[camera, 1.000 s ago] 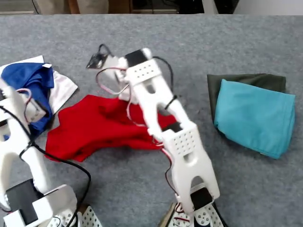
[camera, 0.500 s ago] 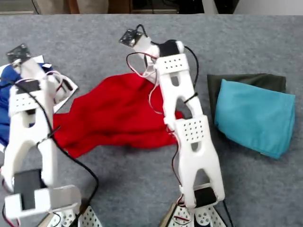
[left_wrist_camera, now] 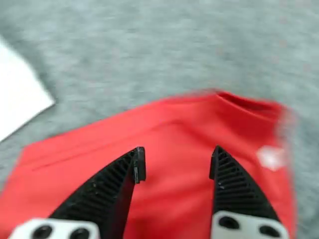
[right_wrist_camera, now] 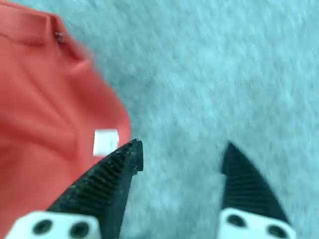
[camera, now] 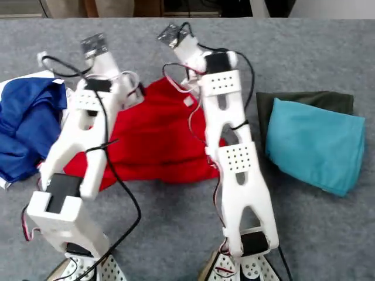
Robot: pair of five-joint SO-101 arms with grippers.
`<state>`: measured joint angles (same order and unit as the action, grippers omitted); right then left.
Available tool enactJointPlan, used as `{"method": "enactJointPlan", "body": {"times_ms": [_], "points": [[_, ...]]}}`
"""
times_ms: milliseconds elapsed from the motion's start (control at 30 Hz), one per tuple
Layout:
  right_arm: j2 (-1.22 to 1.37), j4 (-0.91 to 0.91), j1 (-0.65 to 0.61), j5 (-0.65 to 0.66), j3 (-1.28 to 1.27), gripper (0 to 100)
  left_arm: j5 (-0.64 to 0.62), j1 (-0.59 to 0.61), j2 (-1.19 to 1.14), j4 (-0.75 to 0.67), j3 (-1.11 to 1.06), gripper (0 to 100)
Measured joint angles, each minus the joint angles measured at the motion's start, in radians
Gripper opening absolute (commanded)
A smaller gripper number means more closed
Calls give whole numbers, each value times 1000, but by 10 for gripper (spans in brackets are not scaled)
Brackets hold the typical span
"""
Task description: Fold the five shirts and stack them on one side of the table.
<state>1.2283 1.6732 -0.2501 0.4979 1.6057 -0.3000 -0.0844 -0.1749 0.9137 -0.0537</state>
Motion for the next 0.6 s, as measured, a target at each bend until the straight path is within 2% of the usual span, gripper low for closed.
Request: {"method": "enactJointPlan", "body": {"times_ms": [133, 300, 467, 600], "points": [[-126, 78, 60, -5, 0, 307, -92, -57, -60, 17, 101, 222], [-236, 92, 170, -5, 2, 307, -230, -87, -221, 20, 279, 219], [-245, 92, 304, 32, 2, 307, -282, -152, -448, 69, 551, 219], [-245, 92, 336, 60, 2, 307, -316, -167, -674, 120, 822, 219]]}}
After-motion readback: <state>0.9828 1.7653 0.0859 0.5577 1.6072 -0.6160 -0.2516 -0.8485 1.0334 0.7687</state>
